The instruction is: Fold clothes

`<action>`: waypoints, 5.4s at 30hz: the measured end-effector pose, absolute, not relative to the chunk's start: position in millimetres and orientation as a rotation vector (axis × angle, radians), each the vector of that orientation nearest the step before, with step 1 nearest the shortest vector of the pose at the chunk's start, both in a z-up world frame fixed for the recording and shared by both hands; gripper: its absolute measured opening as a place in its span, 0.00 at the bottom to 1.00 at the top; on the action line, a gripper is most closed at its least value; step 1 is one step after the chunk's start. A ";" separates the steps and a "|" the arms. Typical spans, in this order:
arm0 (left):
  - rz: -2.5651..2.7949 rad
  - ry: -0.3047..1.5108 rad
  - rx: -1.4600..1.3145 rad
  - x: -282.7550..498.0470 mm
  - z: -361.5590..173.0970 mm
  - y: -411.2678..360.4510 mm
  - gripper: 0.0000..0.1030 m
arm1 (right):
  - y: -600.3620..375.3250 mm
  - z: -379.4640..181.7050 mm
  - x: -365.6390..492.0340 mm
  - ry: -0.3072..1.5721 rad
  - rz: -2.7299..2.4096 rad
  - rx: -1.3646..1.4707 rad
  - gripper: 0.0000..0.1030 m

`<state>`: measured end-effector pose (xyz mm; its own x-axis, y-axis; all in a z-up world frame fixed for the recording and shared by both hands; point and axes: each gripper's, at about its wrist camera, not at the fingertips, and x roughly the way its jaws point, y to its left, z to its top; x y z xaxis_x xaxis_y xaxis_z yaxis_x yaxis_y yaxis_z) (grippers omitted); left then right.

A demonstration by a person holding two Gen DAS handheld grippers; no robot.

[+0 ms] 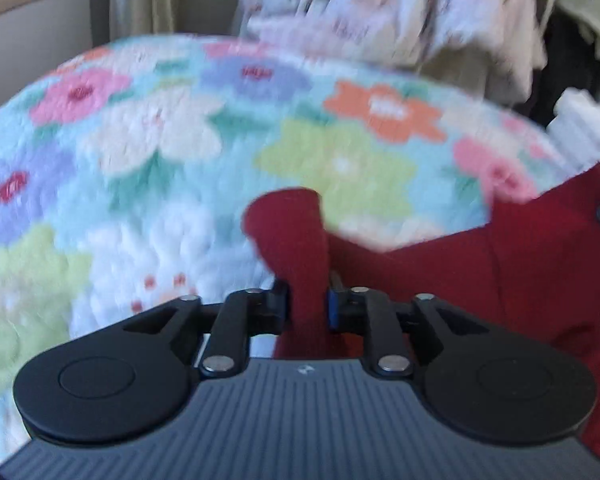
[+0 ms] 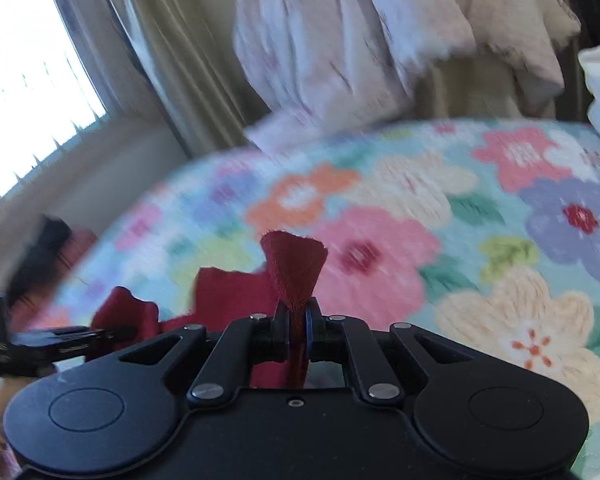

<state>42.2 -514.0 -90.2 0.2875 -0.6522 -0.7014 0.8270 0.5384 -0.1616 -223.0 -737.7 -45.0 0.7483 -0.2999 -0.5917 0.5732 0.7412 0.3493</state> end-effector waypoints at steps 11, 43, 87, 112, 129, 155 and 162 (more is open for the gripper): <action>-1.200 0.698 0.231 4.2 -38.3 -466.3 0.71 | -725.6 -35.9 -289.9 0.779 -0.589 0.648 0.40; -1.760 0.982 0.250 -235.2 -44.8 -488.6 0.19 | -560.8 -39.1 -481.1 0.334 -0.676 0.489 0.09; -1.280 0.778 0.144 -225.3 -44.7 -342.0 0.09 | -470.1 -98.9 -402.9 0.885 -0.544 0.313 0.28; -1.533 0.886 0.303 -212.2 -48.0 -329.9 0.06 | -490.6 -77.3 -339.1 0.665 -0.528 0.865 0.53; -1.496 0.986 -0.179 -131.2 -36.3 -271.9 0.48 | -440.4 -15.5 -311.5 0.476 -0.177 0.312 0.09; -1.401 0.951 -0.282 -156.1 -60.2 -290.8 0.06 | -404.6 -38.0 -307.1 0.513 -0.195 0.333 0.13; -1.339 0.911 -0.146 -157.4 -55.3 -277.7 0.06 | -391.6 -49.8 -307.9 0.567 -0.236 0.336 0.28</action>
<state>-157.4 -277.7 -55.3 -0.0470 -0.8753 -0.4812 0.7693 0.2756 -0.5764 -307.9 -391.6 -49.8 0.8190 -0.1254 -0.5600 0.3082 0.9192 0.2450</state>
